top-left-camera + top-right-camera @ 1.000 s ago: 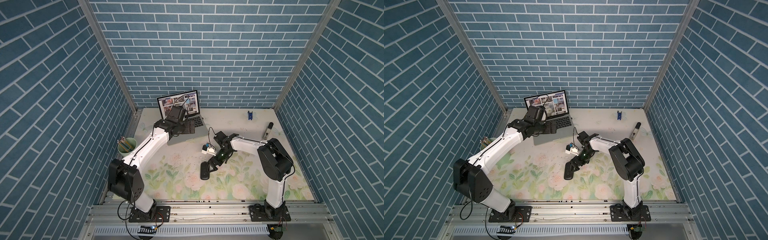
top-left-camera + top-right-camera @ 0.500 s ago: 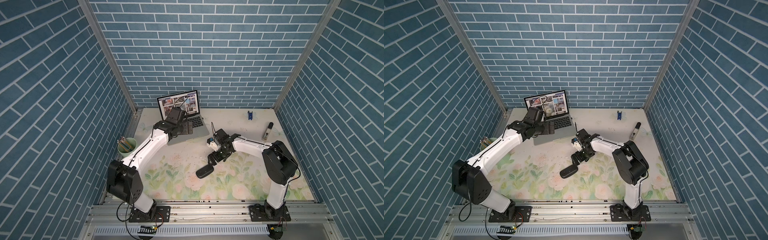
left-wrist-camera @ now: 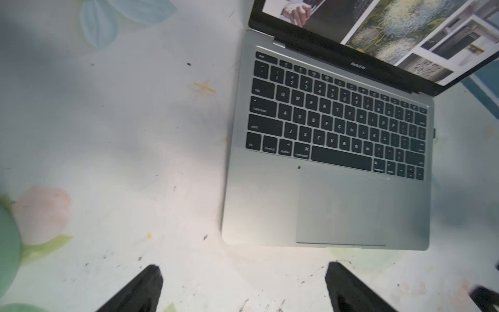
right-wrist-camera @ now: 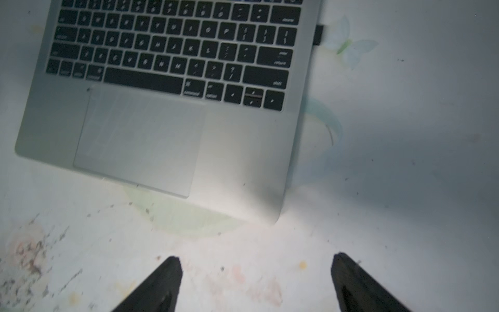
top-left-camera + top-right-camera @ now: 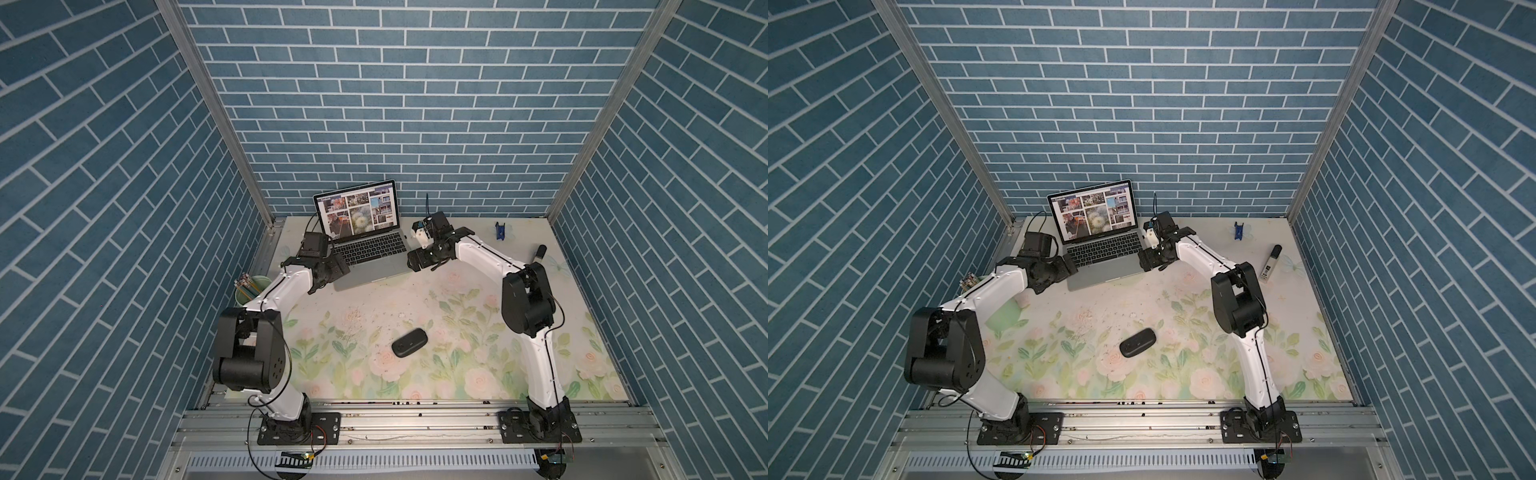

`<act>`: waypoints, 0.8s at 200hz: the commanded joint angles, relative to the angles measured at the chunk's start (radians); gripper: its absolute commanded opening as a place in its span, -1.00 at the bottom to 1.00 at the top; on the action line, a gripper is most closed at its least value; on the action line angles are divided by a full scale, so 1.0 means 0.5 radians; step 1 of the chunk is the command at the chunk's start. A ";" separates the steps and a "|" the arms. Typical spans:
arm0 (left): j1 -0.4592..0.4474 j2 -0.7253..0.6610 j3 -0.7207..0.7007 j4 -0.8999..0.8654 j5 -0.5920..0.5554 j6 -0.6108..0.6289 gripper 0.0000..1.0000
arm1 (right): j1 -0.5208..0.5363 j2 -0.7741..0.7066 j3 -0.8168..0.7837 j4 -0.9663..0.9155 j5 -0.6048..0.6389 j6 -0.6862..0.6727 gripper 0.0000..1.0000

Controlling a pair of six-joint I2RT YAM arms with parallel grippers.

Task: Remove the wireless mouse receiver from the laptop
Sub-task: Move the laptop to the center of the board.

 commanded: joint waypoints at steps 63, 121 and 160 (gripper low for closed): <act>0.022 0.230 0.133 0.148 -0.010 -0.057 0.73 | -0.056 0.380 0.555 -0.105 -0.111 0.116 0.47; 0.087 0.472 0.177 0.419 0.127 -0.096 0.74 | -0.094 0.575 0.683 -0.046 -0.321 0.204 0.37; 0.085 0.567 0.197 0.544 0.261 -0.143 0.74 | -0.091 0.572 0.563 0.052 -0.363 0.267 0.31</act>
